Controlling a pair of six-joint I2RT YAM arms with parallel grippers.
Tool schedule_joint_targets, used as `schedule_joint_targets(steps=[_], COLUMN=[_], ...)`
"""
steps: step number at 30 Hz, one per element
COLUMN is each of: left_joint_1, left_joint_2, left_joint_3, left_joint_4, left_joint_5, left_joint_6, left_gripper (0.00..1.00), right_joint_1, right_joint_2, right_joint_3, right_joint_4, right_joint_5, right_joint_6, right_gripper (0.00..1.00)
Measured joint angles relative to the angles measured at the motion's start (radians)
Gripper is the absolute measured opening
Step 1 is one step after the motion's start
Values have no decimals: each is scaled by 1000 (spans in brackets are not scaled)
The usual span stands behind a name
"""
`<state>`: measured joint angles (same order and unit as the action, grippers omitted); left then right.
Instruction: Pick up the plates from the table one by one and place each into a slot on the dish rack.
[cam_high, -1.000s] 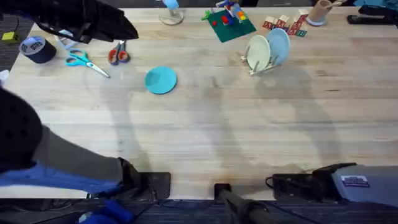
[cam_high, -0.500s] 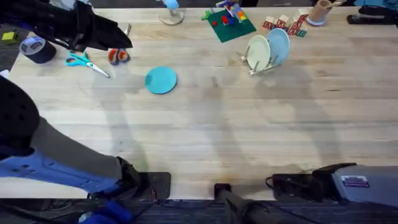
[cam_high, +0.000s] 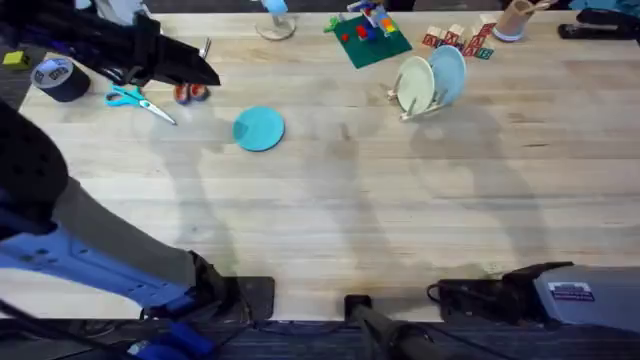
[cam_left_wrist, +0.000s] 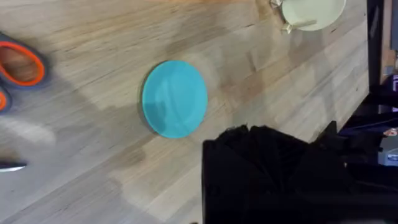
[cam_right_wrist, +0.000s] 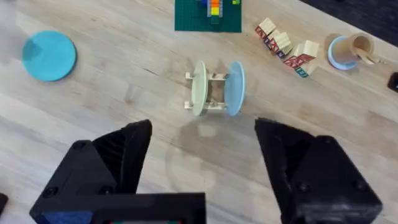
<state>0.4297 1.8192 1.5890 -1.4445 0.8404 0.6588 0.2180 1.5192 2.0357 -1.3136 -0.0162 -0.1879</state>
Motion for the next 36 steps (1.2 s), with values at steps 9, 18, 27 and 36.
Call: schedule_joint_targets(steps=[9, 18, 27, 36], left_joint_1=[0, 0, 0, 0], left_joint_2=[40, 41, 84, 189], left_joint_3=[0, 0, 0, 0], left_joint_4=[0, 5, 5, 27], left_joint_5=[-3, -3, -3, -4], left_joint_6=[15, 15, 17, 18], left_gripper=[40, 40, 40, 41], right_joint_1=[0, 0, 0, 0], right_joint_2=[0, 0, 0, 0], right_joint_3=[0, 0, 0, 0], right_joint_4=[0, 0, 0, 0], right_joint_5=[0, 0, 0, 0], right_joint_6=[0, 0, 0, 0], right_gripper=[995, 995, 995, 995])
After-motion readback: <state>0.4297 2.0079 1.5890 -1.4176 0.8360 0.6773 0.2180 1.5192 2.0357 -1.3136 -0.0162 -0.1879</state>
